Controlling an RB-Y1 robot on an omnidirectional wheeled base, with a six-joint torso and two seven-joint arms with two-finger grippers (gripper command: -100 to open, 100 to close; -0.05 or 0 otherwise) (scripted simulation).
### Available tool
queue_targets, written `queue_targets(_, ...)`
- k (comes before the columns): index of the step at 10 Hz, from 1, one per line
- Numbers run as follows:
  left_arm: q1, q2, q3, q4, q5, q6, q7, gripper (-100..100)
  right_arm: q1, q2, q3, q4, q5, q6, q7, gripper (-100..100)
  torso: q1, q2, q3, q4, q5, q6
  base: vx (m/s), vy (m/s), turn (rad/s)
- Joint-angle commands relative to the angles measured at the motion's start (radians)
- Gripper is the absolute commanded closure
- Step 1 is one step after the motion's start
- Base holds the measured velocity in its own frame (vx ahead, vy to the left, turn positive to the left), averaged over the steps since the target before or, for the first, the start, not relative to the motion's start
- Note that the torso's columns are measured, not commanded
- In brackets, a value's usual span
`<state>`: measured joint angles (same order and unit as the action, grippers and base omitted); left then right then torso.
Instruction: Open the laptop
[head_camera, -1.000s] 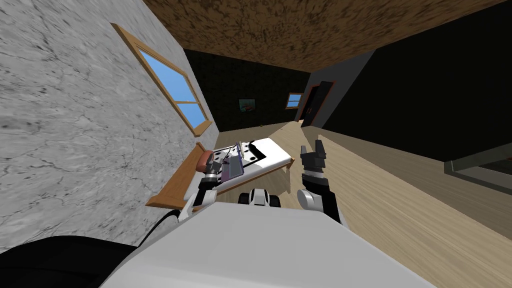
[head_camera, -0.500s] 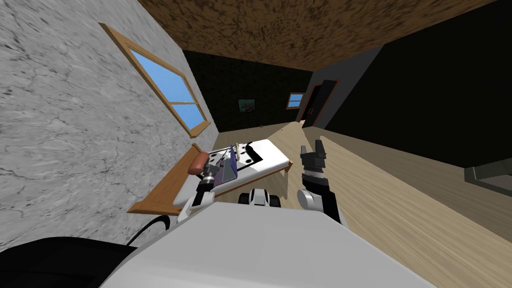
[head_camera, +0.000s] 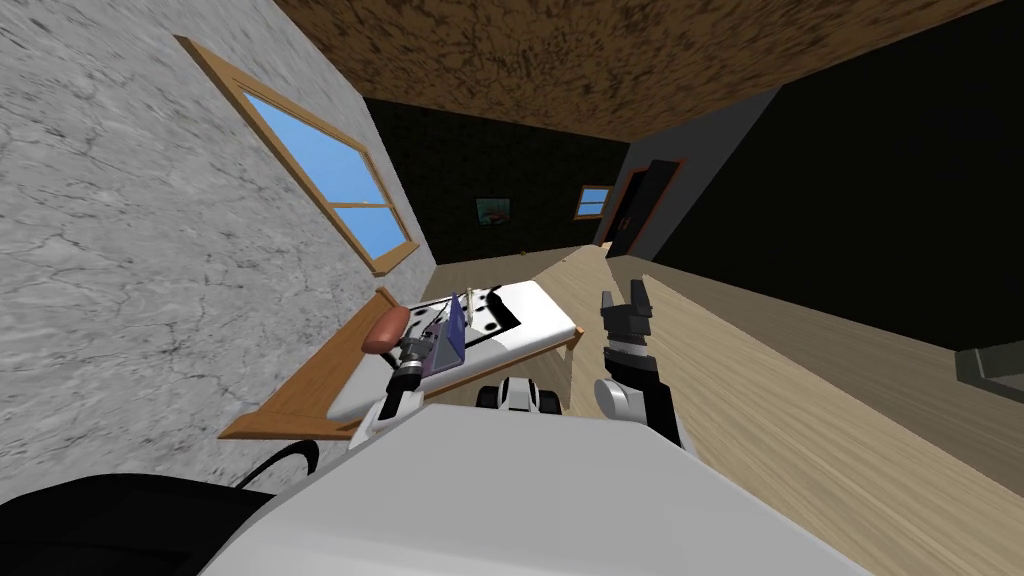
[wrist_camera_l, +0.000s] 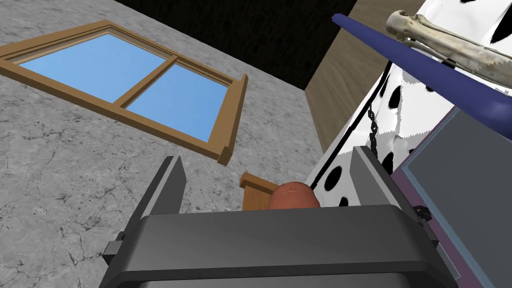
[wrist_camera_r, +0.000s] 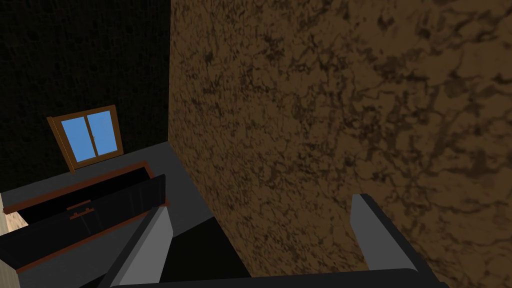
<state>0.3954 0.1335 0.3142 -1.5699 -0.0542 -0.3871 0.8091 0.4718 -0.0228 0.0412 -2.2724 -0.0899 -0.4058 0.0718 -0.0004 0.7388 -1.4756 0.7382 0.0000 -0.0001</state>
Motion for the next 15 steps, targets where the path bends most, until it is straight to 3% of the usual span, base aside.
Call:
queue_targets(1, -0.021, 0.004, 0.026, 0.063, 0.003, 0.010, 0.042, -100, 0.000, 0.000, 0.000, 0.000, 0.000, 0.000, 0.000, 0, 0.003, 0.002, 0.001, 0.001, 0.000, 0.000, 0.065, -0.099, 0.033)
queue_targets(2, -0.026, 0.005, 0.041, 0.095, 0.006, 0.015, 0.068, -100, 0.000, 0.000, 0.000, 0.000, 0.000, 0.000, 0.000, 0, 0.002, 0.001, 0.001, 0.000, 0.001, 0.000, 0.110, -0.161, 0.045)
queue_targets(3, -0.026, 0.005, 0.041, 0.095, 0.006, 0.015, 0.068, -100, 0.000, 0.000, 0.000, 0.000, 0.000, 0.000, 0.000, 0, -0.002, -0.002, -0.001, 0.000, -0.001, 0.000, 0.080, -0.128, 0.025)
queue_targets(7, -0.043, 0.012, 0.096, 0.209, 0.013, 0.036, 0.163, -100, 0.000, 0.000, 0.000, 0.000, 0.000, 0.000, 0.000, 0, 0.003, -0.007, -0.003, -0.007, 0.009, 0.003, 0.108, -0.145, 0.053)
queue_targets(10, -0.047, 0.014, 0.108, 0.233, 0.015, 0.040, 0.184, -100, 0.000, 0.000, 0.000, 0.000, 0.000, 0.000, 0.000, 0, 0.015, -0.010, -0.003, -0.010, 0.015, 0.002, 0.053, -0.091, 0.004)
queue_targets(11, -0.050, 0.017, 0.119, 0.254, 0.016, 0.044, 0.203, -100, 0.000, 0.000, 0.000, 0.000, 0.000, 0.000, 0.000, 0, 0.019, -0.010, -0.003, -0.009, 0.015, 0.001, 0.046, -0.074, 0.022)
queue_targets(13, -0.058, 0.026, 0.145, 0.305, 0.020, 0.053, 0.248, -100, 0.000, 0.000, 0.000, 0.000, 0.000, 0.000, 0.000, 0, 0.004, -0.006, -0.003, -0.003, 0.003, 0.000, 0.094, -0.124, 0.044)
queue_targets(15, -0.059, 0.030, 0.151, 0.317, 0.021, 0.055, 0.259, -100, 0.000, 0.000, 0.000, 0.000, 0.000, 0.000, 0.000, 0, -0.003, 0.000, 0.000, 0.000, -0.001, 0.000, 0.072, -0.107, 0.017)
